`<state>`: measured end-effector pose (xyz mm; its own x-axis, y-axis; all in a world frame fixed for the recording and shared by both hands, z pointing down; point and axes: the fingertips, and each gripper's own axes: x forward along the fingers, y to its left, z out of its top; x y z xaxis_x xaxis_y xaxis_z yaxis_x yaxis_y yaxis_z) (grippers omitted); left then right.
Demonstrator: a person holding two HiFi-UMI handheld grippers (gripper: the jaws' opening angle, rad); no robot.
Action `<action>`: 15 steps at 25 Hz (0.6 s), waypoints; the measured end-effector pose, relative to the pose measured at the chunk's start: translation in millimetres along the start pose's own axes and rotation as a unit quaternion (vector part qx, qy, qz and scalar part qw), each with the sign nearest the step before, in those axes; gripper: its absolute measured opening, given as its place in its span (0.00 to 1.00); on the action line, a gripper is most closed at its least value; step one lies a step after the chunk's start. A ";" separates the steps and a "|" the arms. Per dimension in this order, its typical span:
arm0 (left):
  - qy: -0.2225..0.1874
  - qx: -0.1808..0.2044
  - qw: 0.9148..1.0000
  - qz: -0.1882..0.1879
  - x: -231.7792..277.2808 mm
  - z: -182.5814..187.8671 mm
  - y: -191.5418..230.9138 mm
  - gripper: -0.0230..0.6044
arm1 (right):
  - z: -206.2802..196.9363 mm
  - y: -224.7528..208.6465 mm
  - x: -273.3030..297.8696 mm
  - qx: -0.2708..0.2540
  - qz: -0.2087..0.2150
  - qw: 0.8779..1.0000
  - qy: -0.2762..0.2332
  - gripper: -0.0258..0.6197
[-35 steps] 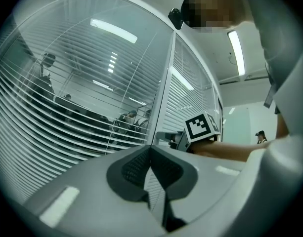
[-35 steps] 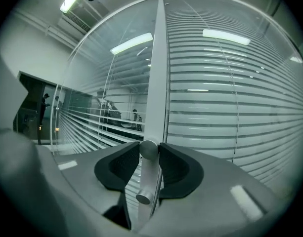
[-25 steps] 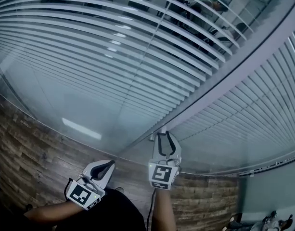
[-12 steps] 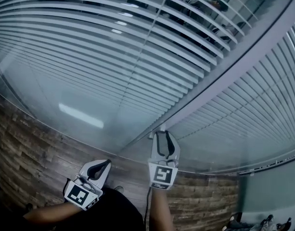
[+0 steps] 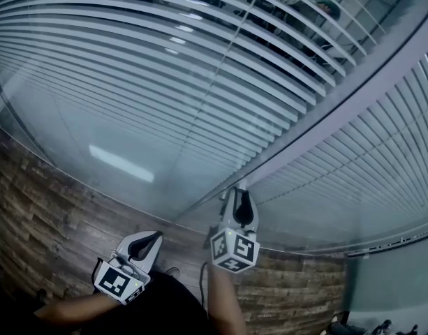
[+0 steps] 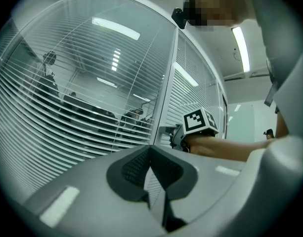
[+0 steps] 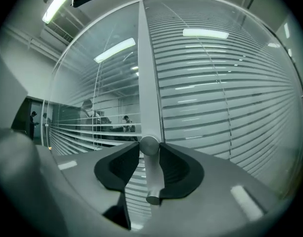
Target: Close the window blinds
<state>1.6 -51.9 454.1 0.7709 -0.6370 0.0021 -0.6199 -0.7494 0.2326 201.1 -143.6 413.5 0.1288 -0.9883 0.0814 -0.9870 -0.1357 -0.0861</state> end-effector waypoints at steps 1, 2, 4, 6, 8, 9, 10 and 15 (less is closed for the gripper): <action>0.002 -0.002 1.000 0.003 1.4 -0.5 1.7 0.03 | 0.6 -2.1 2.4 -0.004 0.000 1.000 0.002 0.24; 0.003 -0.003 1.000 0.005 3.2 1.4 3.0 0.03 | 3.1 -3.9 4.8 -0.013 0.000 1.000 0.004 0.24; 0.004 -0.006 1.000 0.007 5.7 5.9 3.6 0.03 | 8.1 -5.5 7.4 -0.043 0.000 0.999 0.010 0.24; 0.003 -0.007 1.000 0.007 4.3 3.7 3.2 0.03 | 6.5 -5.0 6.2 -0.088 0.000 0.996 0.016 0.24; 0.000 -0.006 1.000 0.005 2.0 2.2 2.7 0.03 | 4.0 -3.0 4.6 -0.141 0.004 0.990 0.023 0.24; -0.001 -0.005 1.000 0.005 1.9 3.3 2.2 0.03 | 4.4 -2.0 4.5 -0.173 0.006 0.985 0.028 0.24; 0.000 -0.005 1.000 0.004 2.4 5.2 1.5 0.03 | 5.7 -1.0 4.8 -0.208 0.008 0.978 0.033 0.24; 0.003 -0.011 1.000 -0.001 5.3 9.2 -2.9 0.03 | 10.7 1.6 7.1 -0.306 0.017 0.950 0.056 0.24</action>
<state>6.1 -54.8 444.5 0.7727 -0.6347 0.0082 -0.6156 -0.7462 0.2537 201.5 -151.5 403.4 0.1193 -0.9732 0.1966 -0.8653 -0.0048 0.5012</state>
